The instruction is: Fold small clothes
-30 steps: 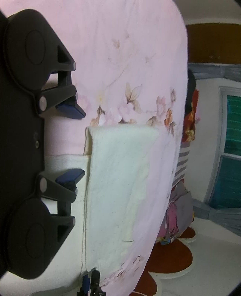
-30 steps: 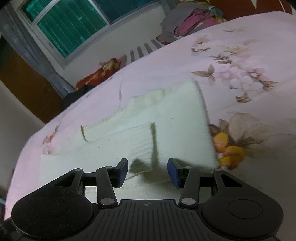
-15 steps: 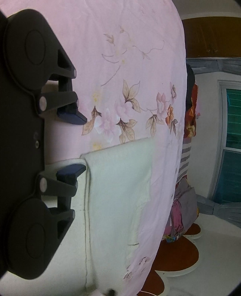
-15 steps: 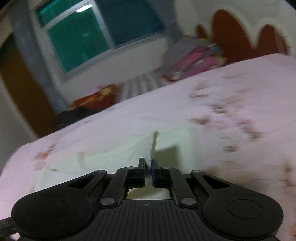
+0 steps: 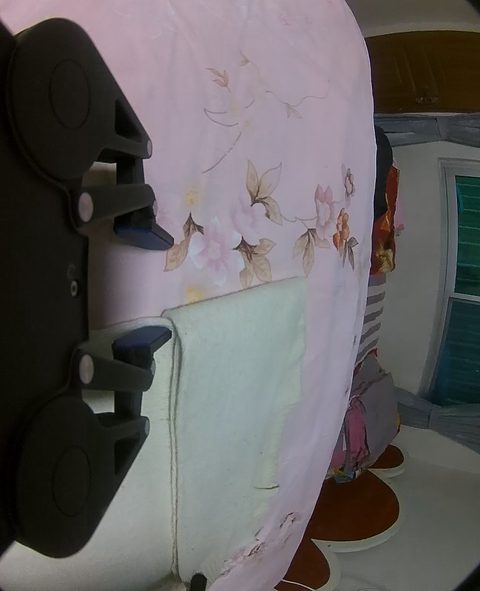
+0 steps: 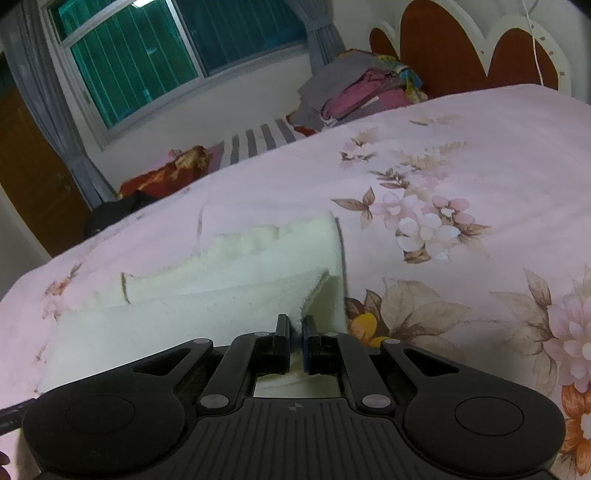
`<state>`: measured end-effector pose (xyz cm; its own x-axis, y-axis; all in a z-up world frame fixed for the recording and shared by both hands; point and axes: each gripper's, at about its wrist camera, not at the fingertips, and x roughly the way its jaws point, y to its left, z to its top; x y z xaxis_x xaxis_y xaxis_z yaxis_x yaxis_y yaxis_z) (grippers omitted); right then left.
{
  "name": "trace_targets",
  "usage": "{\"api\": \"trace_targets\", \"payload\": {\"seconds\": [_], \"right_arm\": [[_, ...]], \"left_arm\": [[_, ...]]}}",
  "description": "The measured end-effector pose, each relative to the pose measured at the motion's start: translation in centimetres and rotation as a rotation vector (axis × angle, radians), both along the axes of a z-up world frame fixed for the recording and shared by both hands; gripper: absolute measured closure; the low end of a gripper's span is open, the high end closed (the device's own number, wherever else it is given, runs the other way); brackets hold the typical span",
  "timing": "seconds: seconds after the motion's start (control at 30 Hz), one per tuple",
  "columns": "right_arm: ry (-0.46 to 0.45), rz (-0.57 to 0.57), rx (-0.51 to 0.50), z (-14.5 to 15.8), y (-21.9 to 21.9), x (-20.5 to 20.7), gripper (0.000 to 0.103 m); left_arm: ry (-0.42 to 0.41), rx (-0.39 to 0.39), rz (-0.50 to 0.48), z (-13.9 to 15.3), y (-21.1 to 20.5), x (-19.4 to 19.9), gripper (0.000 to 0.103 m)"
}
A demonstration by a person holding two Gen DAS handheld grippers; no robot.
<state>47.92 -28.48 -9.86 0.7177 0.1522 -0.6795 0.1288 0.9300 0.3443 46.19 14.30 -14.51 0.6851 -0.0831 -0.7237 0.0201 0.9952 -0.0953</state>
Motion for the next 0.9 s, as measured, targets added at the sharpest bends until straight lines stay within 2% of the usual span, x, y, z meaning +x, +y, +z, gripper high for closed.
{"api": "trace_targets", "payload": {"seconds": [0.3,0.33,0.37,0.43,0.47,0.5,0.53,0.57,0.67,0.7,0.8,0.83,0.9], "right_arm": [[0.049,0.013,-0.035,-1.6,0.2,0.1,0.098],[0.054,0.017,-0.040,-1.5,0.3,0.2,0.098],[0.055,0.020,-0.051,-1.3,0.3,0.2,0.097],[0.010,-0.027,-0.141,0.1,0.4,-0.4,0.095],[-0.025,-0.066,-0.195,1.0,0.4,-0.9,0.072],[-0.059,-0.077,-0.191,1.5,0.4,-1.3,0.047],[-0.082,-0.050,-0.141,1.6,0.4,-1.4,0.046],[-0.061,-0.006,-0.109,1.2,0.9,-1.0,0.047],[-0.008,0.102,-0.132,-0.3,3.6,0.0,0.066],[0.014,0.118,-0.134,-0.9,4.0,0.2,0.068],[0.043,0.137,-0.145,-1.5,3.7,0.2,0.070],[0.059,0.152,-0.144,-1.3,3.6,0.4,0.070],[0.030,0.147,-0.137,-0.3,3.5,1.0,0.070]], "left_arm": [[0.021,0.011,-0.017,0.1,0.0,0.1,0.058],[0.065,0.017,-0.024,0.9,-0.1,0.2,0.061],[0.068,0.020,-0.016,2.1,-0.1,-0.1,0.062],[-0.057,0.005,-0.012,5.0,-0.5,-1.6,0.052],[-0.077,0.001,-0.025,5.6,-1.1,-1.6,0.051],[-0.084,-0.001,-0.050,5.7,-1.9,-1.2,0.050],[-0.081,0.003,-0.071,5.1,-2.8,-0.5,0.050],[-0.062,0.006,-0.080,4.2,-3.5,0.2,0.050],[-0.009,-0.045,-0.089,1.4,-4.2,1.7,0.050],[0.008,-0.046,-0.084,0.6,-4.0,1.9,0.048],[0.039,-0.100,-0.080,1.1,-2.7,2.3,0.048],[0.030,-0.118,-0.070,1.5,-2.4,2.8,0.048],[-0.018,-0.093,-0.094,2.2,-3.3,4.1,0.047]]}}
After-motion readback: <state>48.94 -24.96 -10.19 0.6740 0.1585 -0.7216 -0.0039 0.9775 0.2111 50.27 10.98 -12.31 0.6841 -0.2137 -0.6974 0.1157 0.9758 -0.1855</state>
